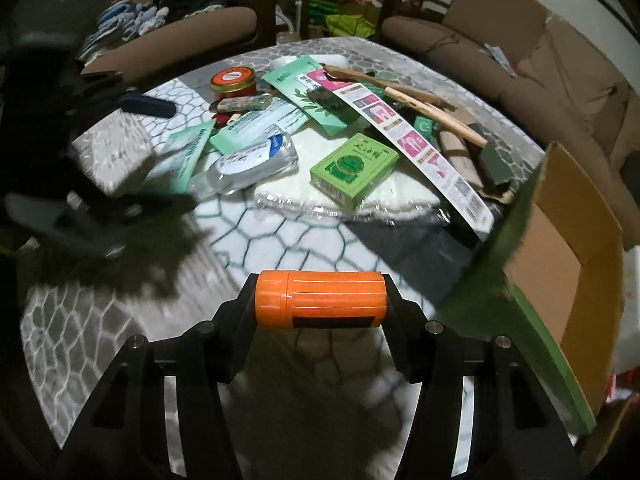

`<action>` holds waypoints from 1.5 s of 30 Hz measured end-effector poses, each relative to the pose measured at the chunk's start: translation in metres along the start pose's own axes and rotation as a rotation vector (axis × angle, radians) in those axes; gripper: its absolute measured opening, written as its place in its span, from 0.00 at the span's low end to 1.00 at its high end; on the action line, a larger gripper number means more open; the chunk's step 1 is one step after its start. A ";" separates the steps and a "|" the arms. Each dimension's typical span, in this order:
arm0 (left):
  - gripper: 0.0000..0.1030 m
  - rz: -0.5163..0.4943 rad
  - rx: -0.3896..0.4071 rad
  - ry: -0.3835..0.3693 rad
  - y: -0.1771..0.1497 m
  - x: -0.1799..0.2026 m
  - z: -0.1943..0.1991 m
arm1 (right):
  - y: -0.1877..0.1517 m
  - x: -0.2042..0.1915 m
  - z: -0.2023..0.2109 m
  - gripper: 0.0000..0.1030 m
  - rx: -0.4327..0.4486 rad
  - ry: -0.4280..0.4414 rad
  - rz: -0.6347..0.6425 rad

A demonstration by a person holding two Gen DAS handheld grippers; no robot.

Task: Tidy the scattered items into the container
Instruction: 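Lift the orange cylinder with the right gripper while the left gripper grasps the clear bottle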

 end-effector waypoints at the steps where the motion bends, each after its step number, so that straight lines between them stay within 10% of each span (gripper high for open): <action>1: 0.91 0.000 0.001 0.001 0.002 0.002 0.000 | -0.003 0.000 0.006 0.52 -0.001 -0.006 0.003; 21: 0.90 0.130 -0.031 -0.120 0.019 0.026 -0.032 | -0.042 0.009 0.112 0.52 0.073 -0.120 -0.226; 25: 0.69 0.156 -0.060 -0.132 0.014 0.019 -0.052 | -0.036 0.001 0.114 0.52 0.103 -0.096 -0.253; 45: 0.33 0.145 -0.103 -0.194 0.014 0.038 -0.045 | -0.042 0.008 0.110 0.52 0.101 -0.118 -0.291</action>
Point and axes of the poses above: each gripper's, at about its wrist camera, not at the fingertips, and z roughly against the way its jaws point, x to its right, y to its top, the point moved 10 cm from there along -z, roughly the way its jaws point, and after that the axes turned 6 degrees about x, right-handed, at the moved point
